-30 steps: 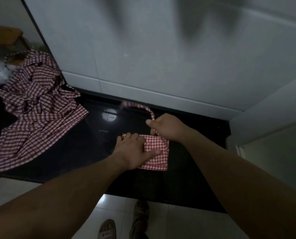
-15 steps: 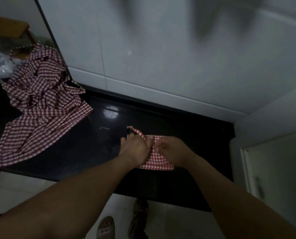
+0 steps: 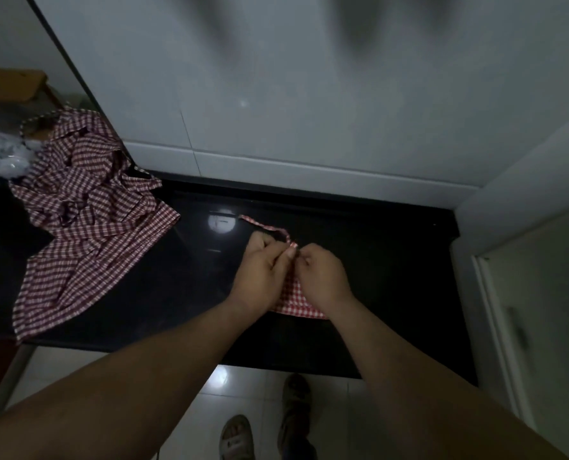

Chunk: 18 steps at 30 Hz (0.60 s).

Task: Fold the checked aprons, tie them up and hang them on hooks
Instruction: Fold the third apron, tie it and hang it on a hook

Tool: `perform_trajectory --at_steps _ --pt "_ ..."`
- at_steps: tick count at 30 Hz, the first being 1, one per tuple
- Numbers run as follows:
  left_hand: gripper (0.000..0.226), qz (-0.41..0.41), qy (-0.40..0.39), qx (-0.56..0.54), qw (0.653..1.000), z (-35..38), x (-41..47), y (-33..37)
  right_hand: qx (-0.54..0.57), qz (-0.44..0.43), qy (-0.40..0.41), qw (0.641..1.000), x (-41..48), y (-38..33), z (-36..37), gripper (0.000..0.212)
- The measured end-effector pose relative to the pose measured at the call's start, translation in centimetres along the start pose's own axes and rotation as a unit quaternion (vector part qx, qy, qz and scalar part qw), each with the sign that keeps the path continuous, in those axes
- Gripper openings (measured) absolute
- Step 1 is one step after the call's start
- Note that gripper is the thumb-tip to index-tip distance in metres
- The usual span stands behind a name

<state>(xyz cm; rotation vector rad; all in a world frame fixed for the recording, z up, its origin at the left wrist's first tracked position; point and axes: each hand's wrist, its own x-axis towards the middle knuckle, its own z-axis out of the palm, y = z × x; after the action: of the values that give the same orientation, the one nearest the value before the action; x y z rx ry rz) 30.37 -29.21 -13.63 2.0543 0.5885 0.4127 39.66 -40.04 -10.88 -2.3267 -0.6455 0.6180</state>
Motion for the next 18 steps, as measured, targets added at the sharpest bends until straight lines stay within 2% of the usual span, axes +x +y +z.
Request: perform_trajectory --at_steps 4,8,12,13,15,17,18 --pt "0.018 -0.073 -0.018 -0.099 0.992 -0.2 0.8 0.5 0.145 0.045 -0.086 0.985 -0.9 -0.3 -0.5 0.022" --pt "0.022 -0.083 -0.072 -0.120 0.987 -0.4 1.4 0.9 0.183 0.048 -0.114 0.975 -0.8 -0.6 -0.3 0.019" --pt "0.020 -0.110 -0.100 -0.150 0.978 -0.5 1.3 1.2 0.189 0.077 -0.098 0.974 -0.3 -0.7 0.5 0.024" --pt "0.023 -0.104 -0.105 -0.115 0.982 -0.6 1.3 1.2 0.187 0.081 -0.091 0.975 -0.3 -0.7 0.6 0.025" --pt "0.031 -0.060 -0.116 0.093 0.987 -1.2 1.5 1.1 0.191 0.076 -0.081 0.975 0.1 -0.5 1.0 0.023" --pt "0.027 -0.009 -0.092 0.322 0.942 -2.5 1.6 1.2 0.190 0.072 -0.065 0.977 0.4 -0.3 1.2 0.018" --pt "0.025 -0.004 -0.091 0.370 0.924 -3.2 1.7 1.3 0.189 0.074 -0.061 0.977 0.6 -0.3 1.3 0.019"
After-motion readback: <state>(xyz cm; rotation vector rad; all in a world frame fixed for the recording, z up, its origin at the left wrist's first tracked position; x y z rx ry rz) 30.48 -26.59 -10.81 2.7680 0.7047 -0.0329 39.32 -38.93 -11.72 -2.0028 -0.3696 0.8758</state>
